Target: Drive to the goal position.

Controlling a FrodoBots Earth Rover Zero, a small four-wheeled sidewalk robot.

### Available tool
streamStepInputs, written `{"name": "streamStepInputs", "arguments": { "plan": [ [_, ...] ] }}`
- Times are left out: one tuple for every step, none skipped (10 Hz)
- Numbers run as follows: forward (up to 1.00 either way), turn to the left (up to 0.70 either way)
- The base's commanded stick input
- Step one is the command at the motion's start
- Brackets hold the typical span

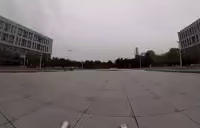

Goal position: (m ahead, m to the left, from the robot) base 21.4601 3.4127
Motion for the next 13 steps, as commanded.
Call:
{"name": "streamStepInputs", "arguments": {
  "plan": [
    [0.05,0.00],
    [0.05,0.00],
    [0.05,0.00],
    [0.05,0.00],
    [0.05,0.00],
    [0.05,0.00],
    [0.05,0.00],
    [0.05,0.00],
    [0.05,0.00],
    [0.05,0.00],
    [0.05,0.00],
    [0.05,0.00],
    [0.05,0.00]
  ]
}}
